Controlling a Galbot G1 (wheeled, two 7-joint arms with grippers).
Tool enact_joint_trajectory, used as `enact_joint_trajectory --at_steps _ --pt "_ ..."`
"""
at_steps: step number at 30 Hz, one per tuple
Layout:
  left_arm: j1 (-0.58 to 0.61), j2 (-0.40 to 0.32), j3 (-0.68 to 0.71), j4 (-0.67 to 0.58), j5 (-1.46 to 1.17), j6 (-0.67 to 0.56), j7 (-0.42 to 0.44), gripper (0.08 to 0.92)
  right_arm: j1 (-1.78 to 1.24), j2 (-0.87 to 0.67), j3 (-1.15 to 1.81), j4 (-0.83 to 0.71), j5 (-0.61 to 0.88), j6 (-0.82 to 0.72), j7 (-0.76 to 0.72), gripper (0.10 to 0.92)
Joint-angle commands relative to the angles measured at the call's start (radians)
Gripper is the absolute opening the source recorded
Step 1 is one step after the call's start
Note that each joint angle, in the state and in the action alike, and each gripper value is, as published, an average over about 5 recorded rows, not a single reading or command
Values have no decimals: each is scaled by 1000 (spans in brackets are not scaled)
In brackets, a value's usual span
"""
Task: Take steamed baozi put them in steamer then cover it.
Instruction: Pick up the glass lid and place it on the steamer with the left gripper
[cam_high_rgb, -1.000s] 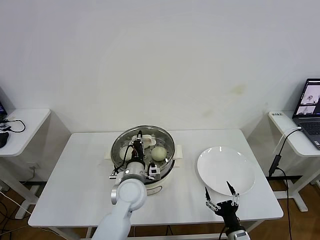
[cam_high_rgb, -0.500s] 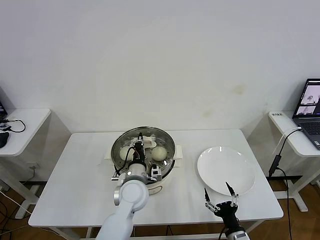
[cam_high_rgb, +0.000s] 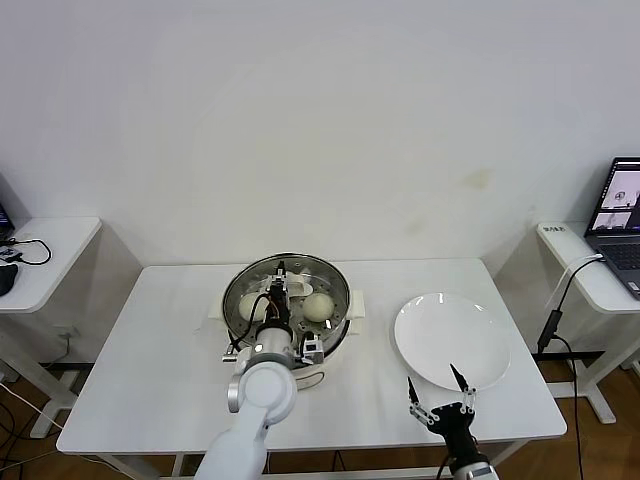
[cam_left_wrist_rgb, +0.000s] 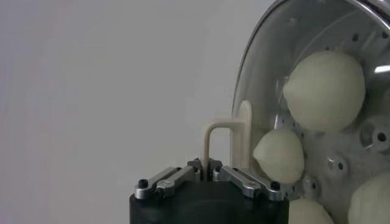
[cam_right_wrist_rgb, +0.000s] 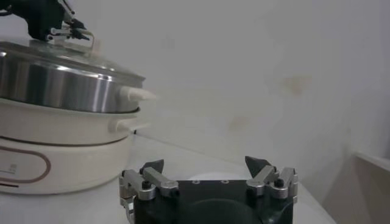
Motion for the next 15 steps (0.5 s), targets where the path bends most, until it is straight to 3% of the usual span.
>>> enact_joint_trajectory --at_steps 1,8,15 --pt "36 8 6 -64 3 -4 -8 362 0 -1 -2 0 1 -1 -1 823" --pt "121 46 17 -178 -12 -13 -16 561 -5 -6 2 2 3 0 -1 822" --pt "251 140 3 -370 -133 -29 -43 763 -6 -6 6 1 7 -4 0 823"
